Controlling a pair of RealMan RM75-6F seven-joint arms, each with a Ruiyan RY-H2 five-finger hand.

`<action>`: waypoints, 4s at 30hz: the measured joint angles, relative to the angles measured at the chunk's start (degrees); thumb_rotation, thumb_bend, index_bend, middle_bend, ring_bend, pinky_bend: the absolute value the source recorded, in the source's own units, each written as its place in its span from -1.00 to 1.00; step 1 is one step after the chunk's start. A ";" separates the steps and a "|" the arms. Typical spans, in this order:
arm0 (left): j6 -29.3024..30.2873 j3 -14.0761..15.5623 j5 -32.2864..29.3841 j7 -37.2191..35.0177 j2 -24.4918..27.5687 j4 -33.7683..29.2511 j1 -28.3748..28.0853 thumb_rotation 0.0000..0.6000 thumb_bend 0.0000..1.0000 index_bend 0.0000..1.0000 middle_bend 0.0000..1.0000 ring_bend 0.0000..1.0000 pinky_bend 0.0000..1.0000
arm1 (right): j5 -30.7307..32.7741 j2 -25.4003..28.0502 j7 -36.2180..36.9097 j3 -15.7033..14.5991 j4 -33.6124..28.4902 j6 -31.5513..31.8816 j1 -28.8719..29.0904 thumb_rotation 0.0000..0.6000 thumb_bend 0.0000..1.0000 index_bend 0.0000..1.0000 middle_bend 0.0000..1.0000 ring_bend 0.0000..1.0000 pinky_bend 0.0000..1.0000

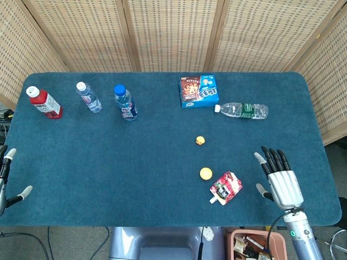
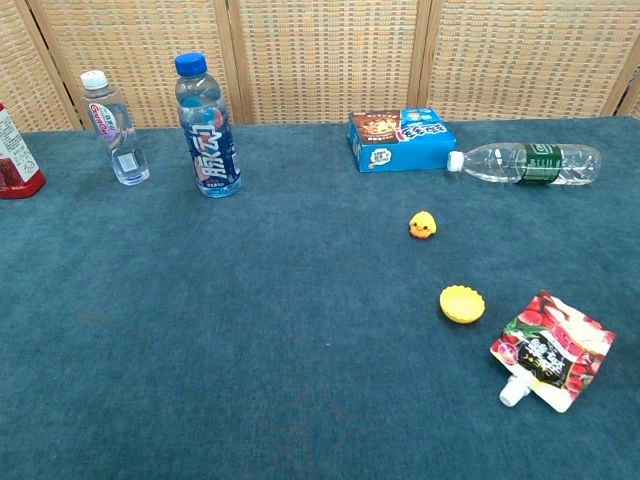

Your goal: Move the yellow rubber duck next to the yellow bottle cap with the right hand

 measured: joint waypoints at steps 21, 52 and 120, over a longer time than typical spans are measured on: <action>-0.44 -0.11 -0.10 -0.18 -0.03 0.13 -0.29 1.00 -0.83 -1.00 -1.00 -1.00 -1.00 | -0.74 -0.76 -0.59 -0.06 0.63 -0.04 0.17 1.00 -0.58 -1.00 -1.00 -1.00 -1.00; -0.95 -0.60 -1.34 -1.03 0.26 0.25 -0.41 1.00 -0.83 -1.00 -1.00 -1.00 -1.00 | 10.65 -9.08 -12.43 11.98 1.50 -18.63 18.50 1.00 -0.57 -0.39 -0.99 -1.00 -1.00; -5.10 -1.53 -5.62 -0.21 -1.05 2.83 -2.13 1.00 -0.83 -1.00 -1.00 -1.00 -1.00 | 34.97 -30.67 -15.70 11.41 40.15 -38.48 42.26 1.00 -0.57 -0.03 -0.70 -1.00 -0.90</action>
